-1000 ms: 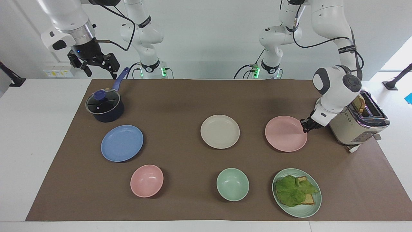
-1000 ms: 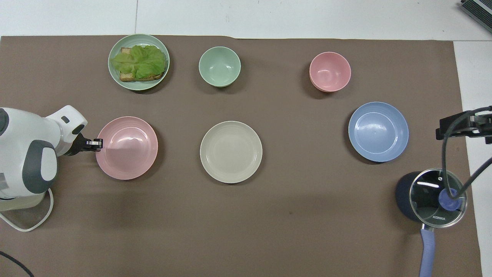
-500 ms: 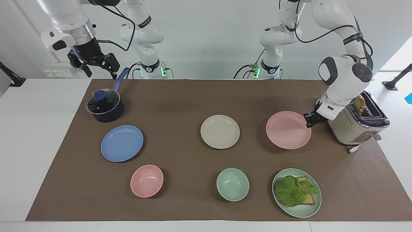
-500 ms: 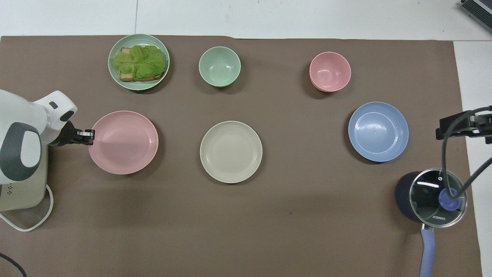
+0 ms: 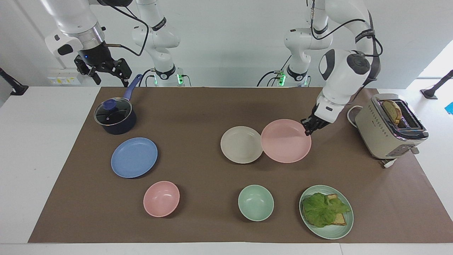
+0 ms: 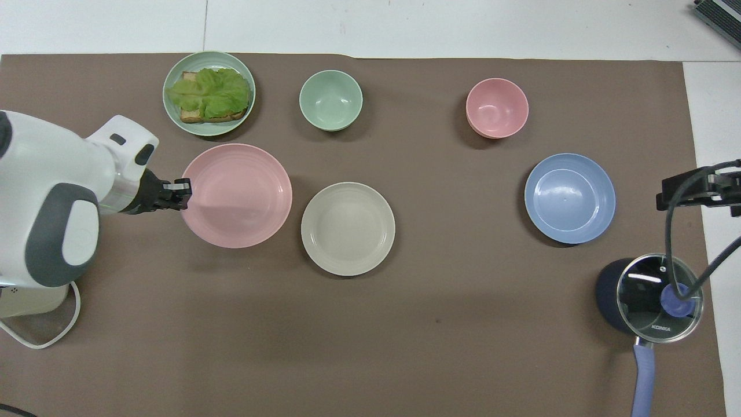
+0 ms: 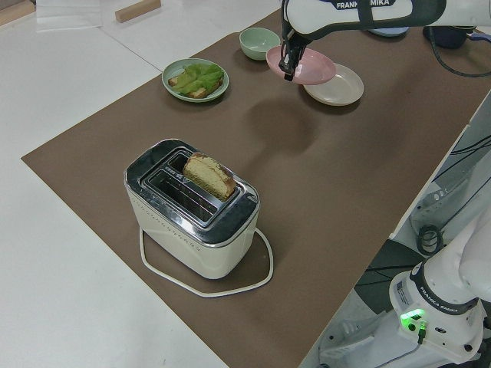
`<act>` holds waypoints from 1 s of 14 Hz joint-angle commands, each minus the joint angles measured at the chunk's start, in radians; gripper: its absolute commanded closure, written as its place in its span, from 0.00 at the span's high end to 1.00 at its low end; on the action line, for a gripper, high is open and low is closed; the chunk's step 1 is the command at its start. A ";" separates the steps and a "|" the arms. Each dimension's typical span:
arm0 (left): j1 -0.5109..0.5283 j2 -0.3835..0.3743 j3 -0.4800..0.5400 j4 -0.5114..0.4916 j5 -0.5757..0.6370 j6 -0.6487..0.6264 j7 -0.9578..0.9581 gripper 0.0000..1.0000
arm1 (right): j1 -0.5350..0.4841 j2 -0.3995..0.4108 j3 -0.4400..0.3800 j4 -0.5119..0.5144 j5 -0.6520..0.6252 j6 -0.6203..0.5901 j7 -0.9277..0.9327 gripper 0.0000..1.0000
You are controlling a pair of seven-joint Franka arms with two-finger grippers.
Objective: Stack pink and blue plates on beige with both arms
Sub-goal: 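Grasp the pink bowl rim and carry it onto the beige plate, then lower the pink bowl onto the beige plate and open the left gripper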
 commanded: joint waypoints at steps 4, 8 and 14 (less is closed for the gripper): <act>-0.166 0.024 0.018 -0.118 -0.014 0.201 -0.099 0.00 | -0.019 -0.023 0.004 -0.031 0.000 0.016 0.018 1.00; -0.214 0.034 0.020 -0.207 -0.011 0.299 -0.095 0.00 | -0.020 -0.036 0.004 -0.052 -0.002 0.018 0.018 1.00; -0.231 0.060 0.020 -0.210 -0.011 0.314 -0.088 0.00 | -0.042 -0.045 0.003 -0.074 -0.002 0.053 0.002 1.00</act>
